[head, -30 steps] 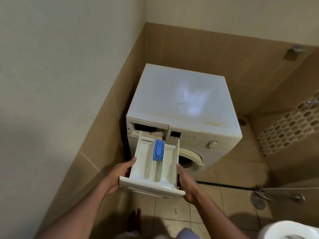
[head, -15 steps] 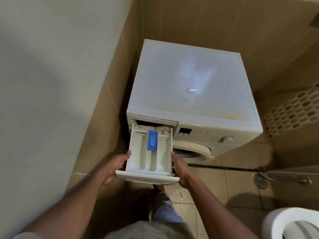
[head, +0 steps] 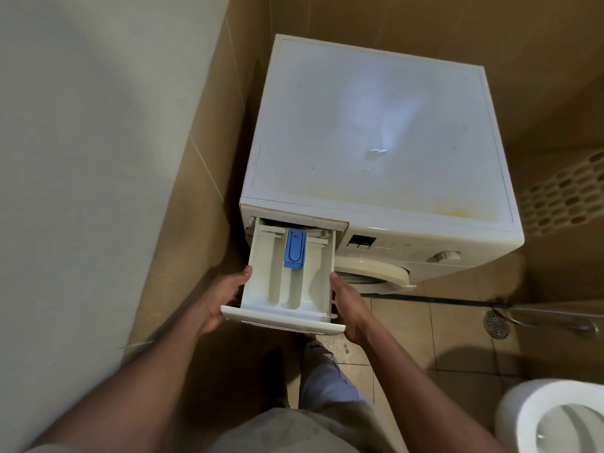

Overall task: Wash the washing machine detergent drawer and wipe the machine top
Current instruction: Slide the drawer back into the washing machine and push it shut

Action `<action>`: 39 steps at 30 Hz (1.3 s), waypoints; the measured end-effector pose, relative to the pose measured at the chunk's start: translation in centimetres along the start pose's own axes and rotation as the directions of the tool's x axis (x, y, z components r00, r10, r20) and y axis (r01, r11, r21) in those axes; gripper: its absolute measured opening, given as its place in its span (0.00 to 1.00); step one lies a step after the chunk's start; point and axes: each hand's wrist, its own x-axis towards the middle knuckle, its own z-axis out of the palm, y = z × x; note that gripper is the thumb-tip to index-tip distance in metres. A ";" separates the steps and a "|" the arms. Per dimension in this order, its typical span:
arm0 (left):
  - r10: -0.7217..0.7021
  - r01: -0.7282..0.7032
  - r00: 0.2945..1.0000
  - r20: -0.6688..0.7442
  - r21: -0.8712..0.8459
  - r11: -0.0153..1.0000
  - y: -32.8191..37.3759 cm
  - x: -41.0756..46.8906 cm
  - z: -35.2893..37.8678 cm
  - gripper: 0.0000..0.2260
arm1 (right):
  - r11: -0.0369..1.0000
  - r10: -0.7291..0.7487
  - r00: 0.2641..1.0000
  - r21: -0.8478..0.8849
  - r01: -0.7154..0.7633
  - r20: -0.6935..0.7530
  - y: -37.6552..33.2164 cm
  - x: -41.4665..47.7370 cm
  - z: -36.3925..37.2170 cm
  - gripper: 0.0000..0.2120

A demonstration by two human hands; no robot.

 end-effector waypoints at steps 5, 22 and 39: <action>-0.030 0.030 1.000 -0.006 -0.014 0.999 -0.3 0.2 -0.5 0.26 | 0.999 -0.021 1.000 -0.045 0.021 0.008 -0.5 -0.1 0.5 0.18; -0.023 0.023 0.999 0.026 0.012 1.000 0.5 -0.7 0.4 0.12 | 0.996 -0.064 0.995 -0.067 0.058 -0.080 0.0 -1.5 0.7 0.21; -0.036 0.037 0.999 0.034 -0.021 0.999 1.1 -0.4 0.1 0.17 | 0.996 -0.077 0.993 -0.047 0.073 -0.094 -0.7 -1.4 0.7 0.17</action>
